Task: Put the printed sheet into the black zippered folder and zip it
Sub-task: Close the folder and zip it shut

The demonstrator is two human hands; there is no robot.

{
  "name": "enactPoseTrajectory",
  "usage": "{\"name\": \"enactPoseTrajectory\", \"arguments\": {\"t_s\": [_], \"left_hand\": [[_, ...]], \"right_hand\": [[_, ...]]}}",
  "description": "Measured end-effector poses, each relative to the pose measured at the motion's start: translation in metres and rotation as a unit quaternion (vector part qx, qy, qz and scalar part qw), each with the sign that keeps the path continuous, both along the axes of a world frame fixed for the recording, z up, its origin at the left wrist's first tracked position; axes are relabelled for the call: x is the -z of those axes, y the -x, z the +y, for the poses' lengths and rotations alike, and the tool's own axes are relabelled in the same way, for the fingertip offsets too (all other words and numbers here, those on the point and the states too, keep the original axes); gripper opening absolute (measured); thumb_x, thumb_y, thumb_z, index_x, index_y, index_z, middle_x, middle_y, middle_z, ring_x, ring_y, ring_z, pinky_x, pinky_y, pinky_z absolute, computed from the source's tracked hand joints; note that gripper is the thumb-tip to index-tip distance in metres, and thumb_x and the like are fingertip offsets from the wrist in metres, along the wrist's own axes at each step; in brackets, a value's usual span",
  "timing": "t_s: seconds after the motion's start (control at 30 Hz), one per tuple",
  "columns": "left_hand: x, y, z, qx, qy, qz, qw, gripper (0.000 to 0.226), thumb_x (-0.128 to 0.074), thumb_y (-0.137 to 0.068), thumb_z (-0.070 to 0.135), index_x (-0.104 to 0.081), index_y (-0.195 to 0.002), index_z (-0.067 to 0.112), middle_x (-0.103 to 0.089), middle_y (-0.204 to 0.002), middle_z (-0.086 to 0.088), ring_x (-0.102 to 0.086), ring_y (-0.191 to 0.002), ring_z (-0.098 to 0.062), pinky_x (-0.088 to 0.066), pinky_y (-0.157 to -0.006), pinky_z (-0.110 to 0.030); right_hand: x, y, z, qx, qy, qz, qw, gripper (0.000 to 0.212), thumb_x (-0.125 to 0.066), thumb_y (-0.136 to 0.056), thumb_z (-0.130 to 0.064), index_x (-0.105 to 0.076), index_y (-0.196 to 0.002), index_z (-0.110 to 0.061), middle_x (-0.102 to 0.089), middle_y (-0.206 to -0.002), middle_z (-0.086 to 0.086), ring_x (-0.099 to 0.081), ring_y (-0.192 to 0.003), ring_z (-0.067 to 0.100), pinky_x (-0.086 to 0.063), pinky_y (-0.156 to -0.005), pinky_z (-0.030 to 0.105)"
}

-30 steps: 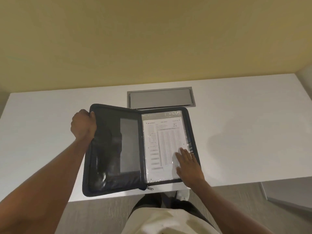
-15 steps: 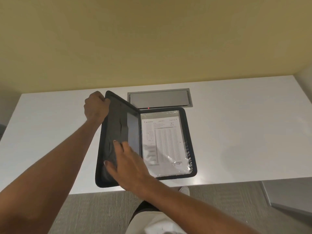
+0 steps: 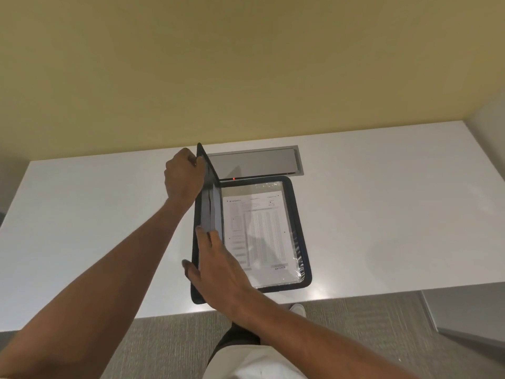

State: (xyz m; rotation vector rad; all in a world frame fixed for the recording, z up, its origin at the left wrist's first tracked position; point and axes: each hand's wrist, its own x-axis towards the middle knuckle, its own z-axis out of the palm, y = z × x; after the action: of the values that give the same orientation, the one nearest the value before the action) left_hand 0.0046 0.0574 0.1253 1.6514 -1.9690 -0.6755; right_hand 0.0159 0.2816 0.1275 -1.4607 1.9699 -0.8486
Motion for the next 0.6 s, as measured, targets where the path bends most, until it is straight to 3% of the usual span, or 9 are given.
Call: {"name": "enactPoseTrajectory", "arguments": {"t_s": [0.1, 0.2, 0.3, 0.43, 0.5, 0.6], "left_hand": [[0.006, 0.012, 0.02, 0.036, -0.004, 0.056, 0.998, 0.028, -0.05, -0.099, 0.037, -0.065, -0.092, 0.015, -0.069, -0.088, 0.001, -0.066, -0.085, -0.025, -0.051, -0.073, -0.034], [0.02, 0.02, 0.044, 0.115, -0.025, 0.088, 0.989, 0.035, -0.04, -0.107, 0.037, -0.068, -0.116, 0.019, -0.073, -0.111, -0.001, -0.066, -0.102, -0.02, -0.053, -0.091, -0.036], [0.043, 0.023, 0.07, 0.192, -0.069, 0.089, 0.975, 0.042, -0.037, -0.111, 0.035, -0.052, -0.148, 0.024, -0.064, -0.137, 0.0, -0.056, -0.118, -0.007, -0.044, -0.101, -0.026], [0.077, 0.024, 0.102, 0.275, -0.11, 0.055, 0.954, 0.05, -0.038, -0.11, 0.038, -0.03, -0.159, 0.034, -0.055, -0.145, 0.001, -0.059, -0.121, -0.014, -0.05, -0.107, -0.038], [0.09, 0.025, 0.113, 0.298, -0.146, 0.017, 0.943, 0.056, -0.041, -0.109, 0.04, -0.021, -0.16, 0.04, -0.04, -0.16, -0.003, -0.049, -0.14, -0.023, -0.043, -0.116, -0.046], [0.107, 0.021, 0.129, 0.322, -0.166, -0.035, 0.932, 0.062, -0.045, -0.106, 0.043, -0.017, -0.162, 0.037, -0.019, -0.17, -0.004, -0.022, -0.156, -0.023, -0.026, -0.126, -0.044]], "right_hand": [[0.002, 0.018, 0.009, 0.016, -0.002, -0.011, 1.0, 0.059, -0.058, -0.1, -0.029, -0.026, -0.149, -0.022, -0.047, -0.13, 0.004, -0.063, -0.097, 0.016, -0.053, -0.079, 0.022], [0.005, 0.04, 0.024, 0.042, -0.006, -0.009, 0.999, 0.059, -0.056, -0.1, -0.019, -0.028, -0.152, -0.021, -0.046, -0.129, 0.002, -0.061, -0.091, 0.013, -0.059, -0.08, 0.024], [0.01, 0.064, 0.04, 0.087, -0.026, -0.015, 0.996, 0.062, -0.057, -0.1, -0.015, -0.028, -0.153, -0.025, -0.044, -0.129, -0.002, -0.061, -0.101, 0.015, -0.059, -0.089, 0.026], [0.024, 0.095, 0.058, 0.135, -0.071, -0.016, 0.988, 0.063, -0.055, -0.101, -0.01, -0.028, -0.156, -0.025, -0.045, -0.136, -0.001, -0.057, -0.103, 0.013, -0.057, -0.092, 0.025], [0.032, 0.109, 0.066, 0.163, -0.088, -0.012, 0.983, 0.063, -0.057, -0.1, -0.009, -0.03, -0.155, -0.025, -0.047, -0.135, -0.002, -0.054, -0.097, 0.009, -0.052, -0.086, 0.018], [0.044, 0.128, 0.077, 0.208, -0.112, -0.032, 0.971, 0.066, -0.058, -0.098, -0.003, -0.032, -0.155, -0.024, -0.048, -0.139, -0.001, -0.06, -0.112, 0.013, -0.054, -0.094, 0.023]]}}
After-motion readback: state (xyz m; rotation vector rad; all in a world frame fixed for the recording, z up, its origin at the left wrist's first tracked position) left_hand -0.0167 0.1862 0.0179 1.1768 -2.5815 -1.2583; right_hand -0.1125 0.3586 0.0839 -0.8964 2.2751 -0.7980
